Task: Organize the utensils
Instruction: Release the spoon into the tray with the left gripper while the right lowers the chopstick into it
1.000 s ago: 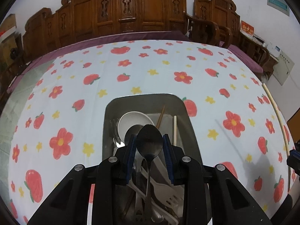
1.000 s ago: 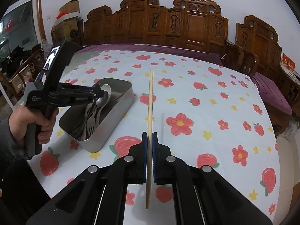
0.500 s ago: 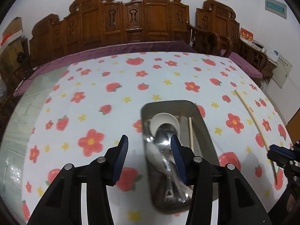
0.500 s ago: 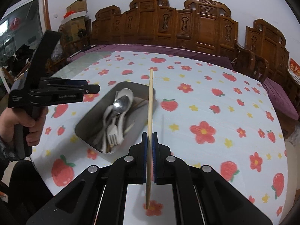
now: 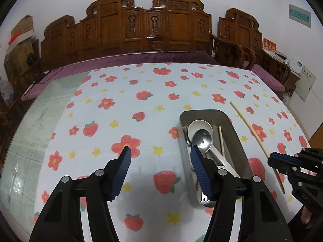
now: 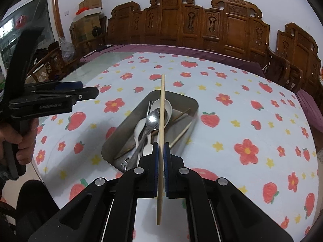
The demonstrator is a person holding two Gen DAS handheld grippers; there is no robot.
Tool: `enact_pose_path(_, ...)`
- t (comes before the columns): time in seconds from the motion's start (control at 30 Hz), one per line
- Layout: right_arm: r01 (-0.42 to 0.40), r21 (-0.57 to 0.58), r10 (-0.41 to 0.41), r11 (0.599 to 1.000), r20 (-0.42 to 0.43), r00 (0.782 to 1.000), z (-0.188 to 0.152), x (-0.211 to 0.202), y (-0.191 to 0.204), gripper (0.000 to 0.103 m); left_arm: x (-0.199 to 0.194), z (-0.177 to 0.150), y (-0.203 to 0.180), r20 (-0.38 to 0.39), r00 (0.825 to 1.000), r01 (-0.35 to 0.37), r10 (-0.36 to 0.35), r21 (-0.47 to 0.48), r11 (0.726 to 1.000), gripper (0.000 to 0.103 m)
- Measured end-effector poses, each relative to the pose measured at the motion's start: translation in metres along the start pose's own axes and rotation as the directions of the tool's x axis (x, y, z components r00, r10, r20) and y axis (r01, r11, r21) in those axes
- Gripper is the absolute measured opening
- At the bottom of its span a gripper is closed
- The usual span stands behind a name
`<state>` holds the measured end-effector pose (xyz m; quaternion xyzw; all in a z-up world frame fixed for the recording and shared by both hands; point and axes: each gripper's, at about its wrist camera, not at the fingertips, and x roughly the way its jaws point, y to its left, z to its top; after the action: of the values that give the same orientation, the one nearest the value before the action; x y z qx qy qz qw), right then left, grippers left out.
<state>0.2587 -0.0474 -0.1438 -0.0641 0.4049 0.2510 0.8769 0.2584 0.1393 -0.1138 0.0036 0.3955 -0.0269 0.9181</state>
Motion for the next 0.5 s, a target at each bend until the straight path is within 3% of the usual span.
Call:
enact_pose_path(0.03, -0.004, 0.006, 0.004, 1.0, -0.003, 1.0, 0.002, 0.003, 0.001, 0.006, -0.001, 0.0, 0.001, -0.001, 1.0, 0.001, -0.001, -0.002, 1.0, 0.059)
enact_pose_path(0.13, -0.014, 0.022, 0.014, 1.0, -0.009, 1.0, 0.007, 0.011, 0.003, 0.006, -0.003, -0.002, 0.004, 0.011, 1.0, -0.003, 0.003, -0.006, 1.0, 0.086)
enact_pose_path(0.23, -0.021, 0.038, 0.021, 0.999, -0.012, 1.0, 0.013, 0.019, 0.004, 0.006, -0.004, -0.003, 0.005, 0.022, 1.0, -0.003, 0.003, -0.003, 1.0, 0.086)
enact_pose_path(0.37, -0.033, 0.084, 0.036, 0.996, -0.025, 0.999, 0.019, 0.032, 0.001, 0.006, -0.001, -0.005, 0.007, 0.016, 1.0, -0.001, 0.0, 0.001, 1.0, 0.095)
enact_pose_path(0.5, -0.041, 0.154, 0.049, 0.987, -0.049, 0.998, 0.022, 0.05, -0.005, 0.006, 0.002, -0.007, 0.01, 0.009, 1.0, -0.001, 0.001, -0.001, 1.0, 0.095)
